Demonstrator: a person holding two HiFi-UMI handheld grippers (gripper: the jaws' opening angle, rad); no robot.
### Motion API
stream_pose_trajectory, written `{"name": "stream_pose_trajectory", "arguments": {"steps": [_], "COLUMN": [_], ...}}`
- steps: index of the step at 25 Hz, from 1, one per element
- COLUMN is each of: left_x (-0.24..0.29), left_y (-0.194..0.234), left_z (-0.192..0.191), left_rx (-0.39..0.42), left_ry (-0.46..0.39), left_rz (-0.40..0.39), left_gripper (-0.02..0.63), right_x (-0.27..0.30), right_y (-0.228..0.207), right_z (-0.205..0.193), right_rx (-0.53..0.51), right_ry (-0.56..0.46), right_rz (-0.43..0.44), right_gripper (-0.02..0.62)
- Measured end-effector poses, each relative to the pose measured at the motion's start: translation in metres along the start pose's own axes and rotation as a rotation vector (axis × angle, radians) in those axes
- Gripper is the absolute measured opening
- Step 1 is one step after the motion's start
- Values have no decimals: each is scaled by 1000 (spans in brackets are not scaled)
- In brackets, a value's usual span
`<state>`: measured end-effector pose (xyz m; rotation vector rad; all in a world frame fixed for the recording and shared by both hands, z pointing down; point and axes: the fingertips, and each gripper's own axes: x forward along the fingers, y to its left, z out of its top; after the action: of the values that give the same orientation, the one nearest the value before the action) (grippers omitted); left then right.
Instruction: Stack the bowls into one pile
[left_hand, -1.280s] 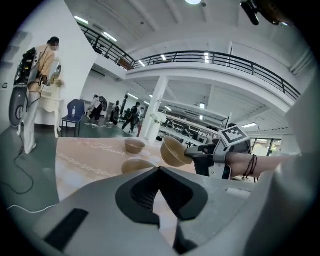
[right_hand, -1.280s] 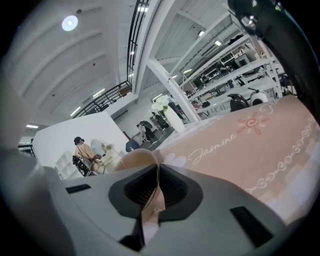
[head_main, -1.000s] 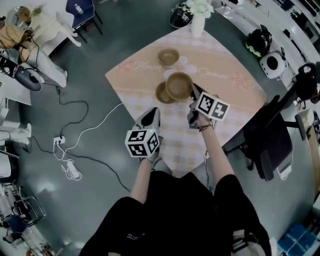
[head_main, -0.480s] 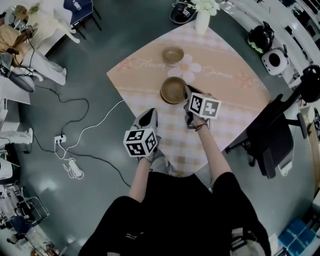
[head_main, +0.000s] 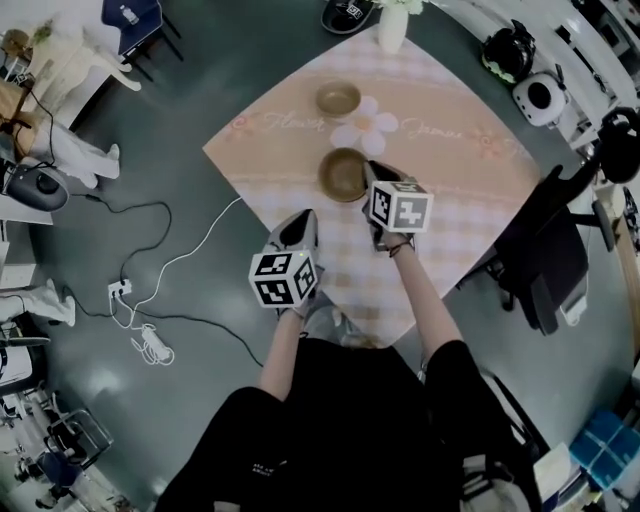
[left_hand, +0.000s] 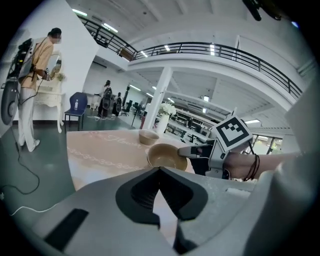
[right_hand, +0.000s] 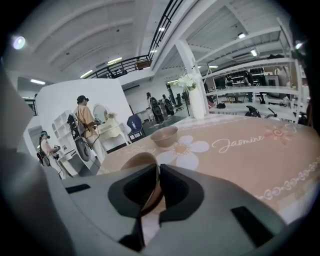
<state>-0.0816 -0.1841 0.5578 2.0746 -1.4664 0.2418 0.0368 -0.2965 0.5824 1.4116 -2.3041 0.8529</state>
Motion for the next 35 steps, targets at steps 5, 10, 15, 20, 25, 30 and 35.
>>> {"name": "stream_pose_trajectory", "arguments": {"steps": [5,10,15,20,25,30,35], "left_x": [2,1,2,5,11,17,22], "left_y": [1,7,11,16,19,21,27], "left_z": [3,7,10,12,12,13,15], "left_rx": [-1,1,9,17,23,36,48], "left_ry": [4,3,6,19,38,56,64], "left_rz": [-27,-41,-60,-82,-113,-146,-173], "left_gripper": [-3,-3,-3,-3,-3,-3,-3], "right_x": [-1,0,1,4,10,12,14], "right_y": [1,-2,-6,-7,-13,-15,-15], "right_z": [-1,-5,-14,-21,-32,-36,-36], "right_rx": [-64,-110,-47,72,130,190,208], "right_ry": [4,-1,9,37,78,95,92], "right_rz": [-35,-70,-78,-82,-114,-127,-153], "right_gripper": [12,54,94,121,119,55,15]}}
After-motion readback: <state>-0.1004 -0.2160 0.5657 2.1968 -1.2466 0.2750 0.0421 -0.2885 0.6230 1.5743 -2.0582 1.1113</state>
